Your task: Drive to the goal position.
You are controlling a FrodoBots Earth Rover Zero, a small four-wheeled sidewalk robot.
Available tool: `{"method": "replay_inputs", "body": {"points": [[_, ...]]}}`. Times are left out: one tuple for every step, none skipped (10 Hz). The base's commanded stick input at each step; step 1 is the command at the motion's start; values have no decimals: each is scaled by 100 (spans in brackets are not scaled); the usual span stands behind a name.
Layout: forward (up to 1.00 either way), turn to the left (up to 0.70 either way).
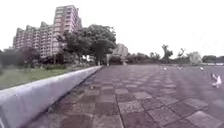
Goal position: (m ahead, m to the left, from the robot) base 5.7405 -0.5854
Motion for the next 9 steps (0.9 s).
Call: {"method": "replay_inputs", "body": {"points": [[100, 0], [100, 0], [100, 0], [100, 0], [100, 0], [100, 0], [100, 0], [100, 0], [100, 0]]}}
